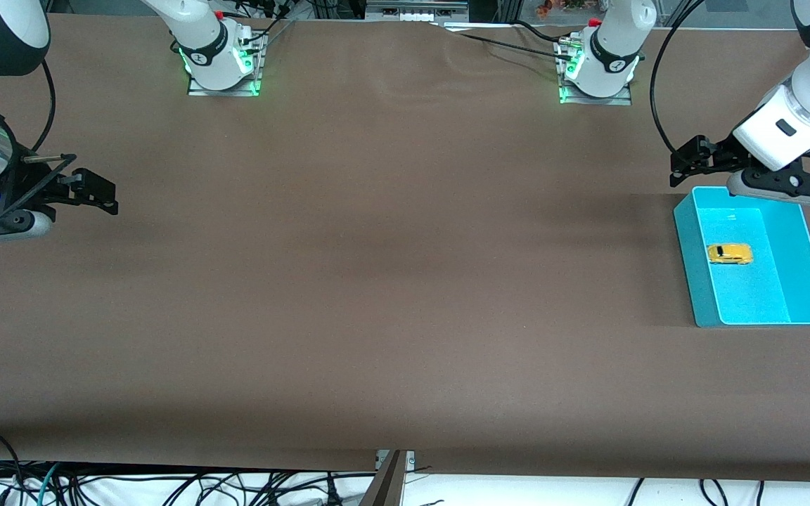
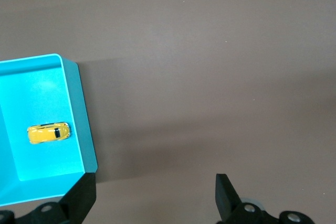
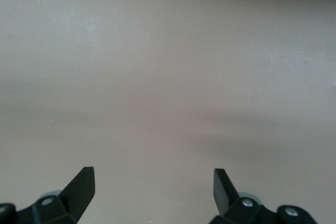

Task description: Wind and store yellow beetle car

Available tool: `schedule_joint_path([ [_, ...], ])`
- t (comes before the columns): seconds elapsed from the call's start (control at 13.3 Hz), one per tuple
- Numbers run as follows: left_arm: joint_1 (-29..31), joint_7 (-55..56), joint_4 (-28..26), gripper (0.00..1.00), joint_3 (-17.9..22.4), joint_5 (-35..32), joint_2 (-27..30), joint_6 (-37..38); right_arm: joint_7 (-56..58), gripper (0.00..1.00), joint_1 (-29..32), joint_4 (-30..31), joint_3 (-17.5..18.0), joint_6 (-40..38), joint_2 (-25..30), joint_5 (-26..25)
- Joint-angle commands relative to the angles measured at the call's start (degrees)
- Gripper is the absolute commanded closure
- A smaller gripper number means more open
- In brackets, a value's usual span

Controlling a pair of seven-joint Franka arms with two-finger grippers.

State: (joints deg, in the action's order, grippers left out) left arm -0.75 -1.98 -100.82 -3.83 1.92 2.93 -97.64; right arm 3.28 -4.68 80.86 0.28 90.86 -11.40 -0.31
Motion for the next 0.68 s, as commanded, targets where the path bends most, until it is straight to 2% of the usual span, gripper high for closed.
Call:
schedule_joint_path([
  [0.0, -2.5, 1.2, -1.7, 0.00, 2.9, 0.5, 1.5, -0.9, -0.3, 0.00, 0.0, -0.7, 0.2, -0.2, -0.1, 0.0],
  [0.3, -3.7, 1.2, 2.1, 0.00, 3.0, -2.5, -0.7, 3.1, -0.2, 0.00, 0.0, -0.7, 0.2, -0.2, -0.1, 0.0],
  [0.6, -3.6, 1.2, 2.6, 0.00, 3.0, -2.3, -1.0, 3.6, -0.2, 0.00, 0.0, -0.7, 0.2, -0.2, -0.1, 0.0],
])
